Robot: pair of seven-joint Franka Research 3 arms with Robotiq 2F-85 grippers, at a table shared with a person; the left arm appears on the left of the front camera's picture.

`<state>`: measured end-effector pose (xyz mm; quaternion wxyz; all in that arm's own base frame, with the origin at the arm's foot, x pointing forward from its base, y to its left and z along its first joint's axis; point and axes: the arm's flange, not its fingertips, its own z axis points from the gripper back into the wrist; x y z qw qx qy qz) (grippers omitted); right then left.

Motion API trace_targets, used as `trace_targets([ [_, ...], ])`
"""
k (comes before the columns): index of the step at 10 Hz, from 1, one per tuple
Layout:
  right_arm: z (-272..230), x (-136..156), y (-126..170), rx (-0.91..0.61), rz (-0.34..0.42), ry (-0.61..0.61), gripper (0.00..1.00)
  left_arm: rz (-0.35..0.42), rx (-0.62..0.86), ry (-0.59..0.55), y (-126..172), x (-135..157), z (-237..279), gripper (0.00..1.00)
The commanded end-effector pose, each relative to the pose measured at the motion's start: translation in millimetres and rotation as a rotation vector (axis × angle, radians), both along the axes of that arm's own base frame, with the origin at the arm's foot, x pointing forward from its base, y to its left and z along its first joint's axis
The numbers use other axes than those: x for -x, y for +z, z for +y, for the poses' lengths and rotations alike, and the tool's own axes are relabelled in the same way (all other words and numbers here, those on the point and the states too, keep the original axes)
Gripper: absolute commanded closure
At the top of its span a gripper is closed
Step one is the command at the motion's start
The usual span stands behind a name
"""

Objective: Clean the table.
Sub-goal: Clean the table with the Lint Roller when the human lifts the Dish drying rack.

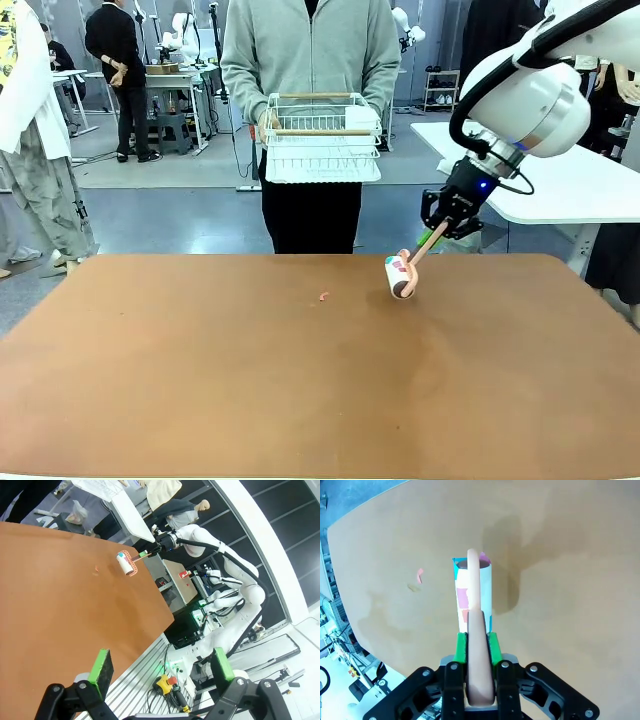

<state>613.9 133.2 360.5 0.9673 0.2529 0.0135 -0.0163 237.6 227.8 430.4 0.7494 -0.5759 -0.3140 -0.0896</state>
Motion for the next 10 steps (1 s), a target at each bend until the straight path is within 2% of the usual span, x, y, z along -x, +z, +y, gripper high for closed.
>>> trace_targets([
  [1,21,-1,-9,-0.032,-0.009,-0.025,0.79,-0.008,0.007,-0.002,1,3,1,0.00],
  [3,29,-5,-20,-0.067,0.021,-0.067,0.79,-0.008,0.007,-0.002,1,3,1,0.00],
  [8,52,-14,-53,-0.134,0.107,-0.039,0.79,-0.008,0.007,-0.002,1,3,1,0.00],
  [10,67,-11,-64,-0.115,0.102,-0.042,0.79,-0.008,0.007,-0.002,1,3,1,0.00],
])
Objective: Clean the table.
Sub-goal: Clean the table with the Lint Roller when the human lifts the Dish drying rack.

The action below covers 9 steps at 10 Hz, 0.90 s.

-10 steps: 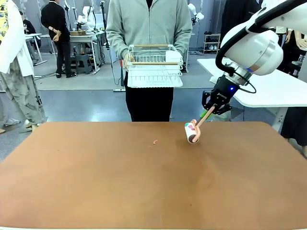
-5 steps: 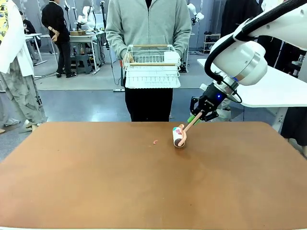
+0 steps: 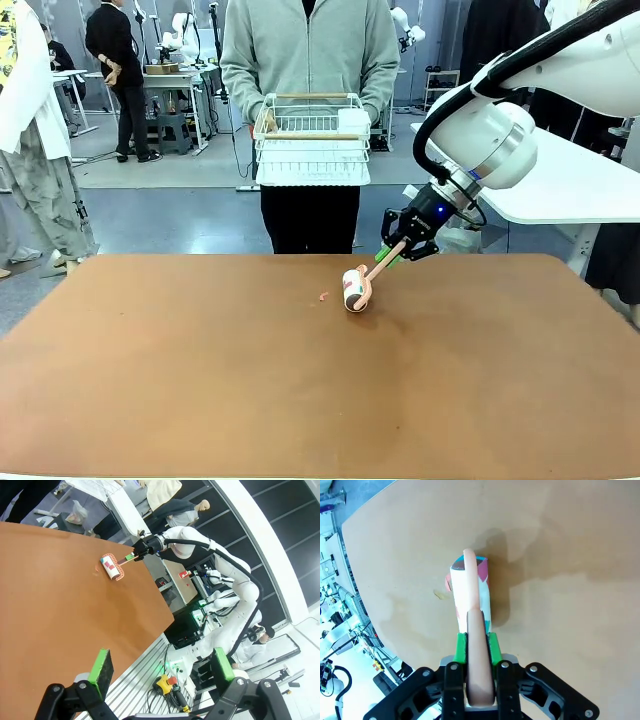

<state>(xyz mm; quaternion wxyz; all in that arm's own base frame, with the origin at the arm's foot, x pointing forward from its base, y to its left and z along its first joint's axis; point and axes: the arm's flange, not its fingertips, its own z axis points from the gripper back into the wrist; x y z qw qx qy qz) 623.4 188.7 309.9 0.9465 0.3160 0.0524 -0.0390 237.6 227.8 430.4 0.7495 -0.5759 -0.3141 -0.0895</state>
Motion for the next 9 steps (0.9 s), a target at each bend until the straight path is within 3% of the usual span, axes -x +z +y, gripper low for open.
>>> trace_targets([
  [1,22,0,-20,0.023,0.011,-0.006,0.79,-0.008,0.007,-0.002,1,3,1,0.00],
  [9,122,14,-77,-0.004,0.037,0.029,0.79,-0.008,0.007,-0.002,1,3,1,0.00],
])
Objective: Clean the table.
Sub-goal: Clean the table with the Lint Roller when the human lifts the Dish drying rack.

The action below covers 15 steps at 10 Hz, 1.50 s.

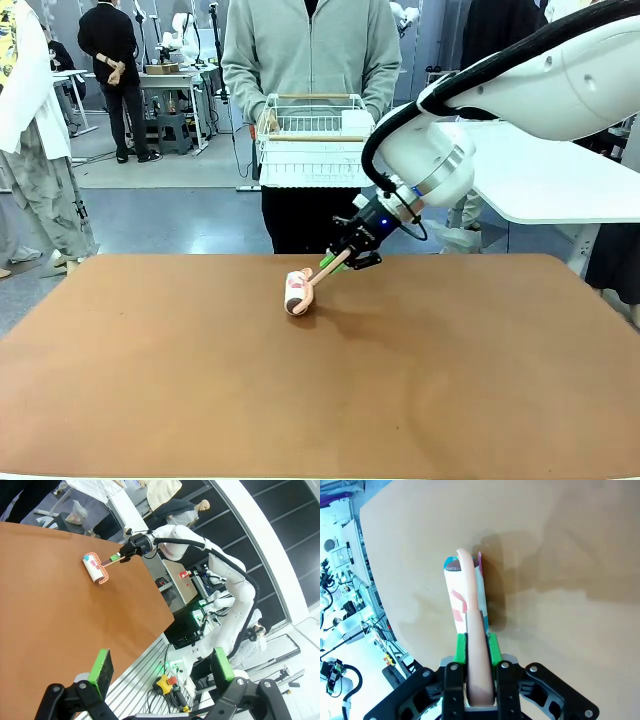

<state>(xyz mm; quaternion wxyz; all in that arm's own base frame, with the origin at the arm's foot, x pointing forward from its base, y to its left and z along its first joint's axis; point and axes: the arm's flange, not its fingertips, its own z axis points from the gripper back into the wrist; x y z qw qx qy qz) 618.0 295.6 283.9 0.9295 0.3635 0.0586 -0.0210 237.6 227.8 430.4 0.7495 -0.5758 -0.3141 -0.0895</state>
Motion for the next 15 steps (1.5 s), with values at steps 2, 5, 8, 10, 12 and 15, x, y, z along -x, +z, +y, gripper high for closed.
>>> trace_targets([
  [2,37,13,-61,0.136,0.036,0.036,0.79,-0.009,0.007,-0.002,1,3,1,0.00],
  [5,69,26,-51,0.047,-0.058,0.040,0.79,-0.009,0.007,-0.002,1,3,1,0.00],
  [8,82,36,-34,0.031,-0.099,0.031,0.79,-0.009,0.007,-0.002,1,3,1,0.00],
  [10,77,33,-9,0.004,-0.127,0.013,0.79,-0.009,0.007,-0.002,1,3,1,0.00],
  [12,75,32,14,-0.010,-0.141,0.028,0.79,-0.009,0.007,-0.002,1,3,1,0.00],
  [15,53,36,86,-0.094,-0.205,0.024,0.79,-0.009,0.007,-0.002,1,3,1,0.00],
])
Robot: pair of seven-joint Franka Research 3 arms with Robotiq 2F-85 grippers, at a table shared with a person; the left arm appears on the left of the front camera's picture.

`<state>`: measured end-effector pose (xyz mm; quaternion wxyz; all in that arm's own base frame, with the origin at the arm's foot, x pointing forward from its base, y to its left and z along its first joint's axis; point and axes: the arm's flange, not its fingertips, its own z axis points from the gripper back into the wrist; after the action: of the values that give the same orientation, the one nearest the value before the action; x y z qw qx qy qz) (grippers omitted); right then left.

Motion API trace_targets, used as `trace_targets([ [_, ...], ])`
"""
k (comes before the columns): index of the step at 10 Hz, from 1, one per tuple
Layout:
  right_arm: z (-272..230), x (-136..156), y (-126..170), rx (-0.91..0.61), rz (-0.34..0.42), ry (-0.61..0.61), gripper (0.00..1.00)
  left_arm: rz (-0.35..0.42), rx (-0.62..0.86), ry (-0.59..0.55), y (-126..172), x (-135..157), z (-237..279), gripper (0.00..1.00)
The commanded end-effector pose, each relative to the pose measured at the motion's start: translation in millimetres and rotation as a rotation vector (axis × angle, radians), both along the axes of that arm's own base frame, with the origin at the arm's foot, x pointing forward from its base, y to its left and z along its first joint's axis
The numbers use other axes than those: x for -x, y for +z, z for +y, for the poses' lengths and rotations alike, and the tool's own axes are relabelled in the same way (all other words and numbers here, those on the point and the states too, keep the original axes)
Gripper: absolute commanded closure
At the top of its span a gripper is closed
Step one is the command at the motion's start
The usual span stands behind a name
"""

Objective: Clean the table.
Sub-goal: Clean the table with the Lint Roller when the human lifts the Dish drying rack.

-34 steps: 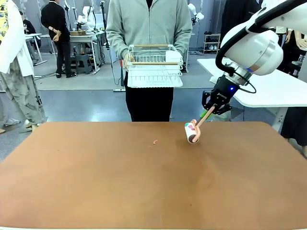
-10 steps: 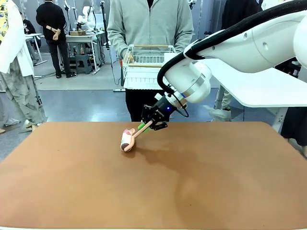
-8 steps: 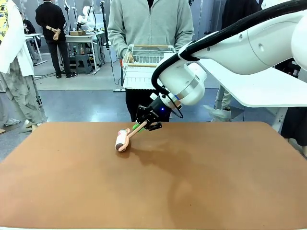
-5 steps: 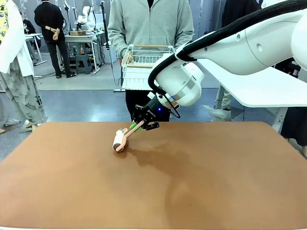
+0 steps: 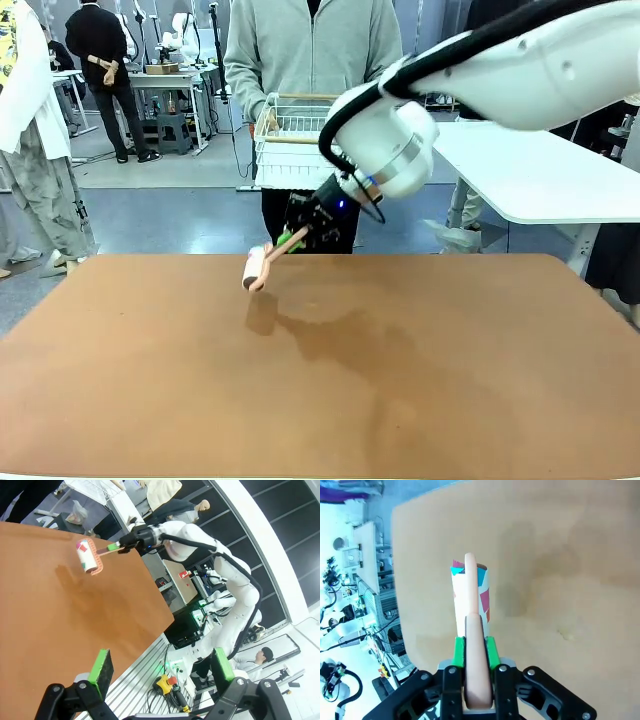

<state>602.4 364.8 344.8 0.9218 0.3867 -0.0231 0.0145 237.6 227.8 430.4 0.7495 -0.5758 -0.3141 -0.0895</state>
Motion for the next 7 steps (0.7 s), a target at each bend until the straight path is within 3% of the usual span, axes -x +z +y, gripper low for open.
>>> trace_targets([
  [1,-29,24,52,-0.075,-0.066,0.028,0.79,-0.009,0.007,-0.002,1,3,1,0.00],
  [4,-79,39,105,0.055,0.026,0.052,0.79,-0.009,0.007,-0.002,1,3,1,0.00],
  [7,-150,68,156,0.327,0.060,0.009,0.79,-0.009,0.007,-0.002,1,3,1,0.00],
])
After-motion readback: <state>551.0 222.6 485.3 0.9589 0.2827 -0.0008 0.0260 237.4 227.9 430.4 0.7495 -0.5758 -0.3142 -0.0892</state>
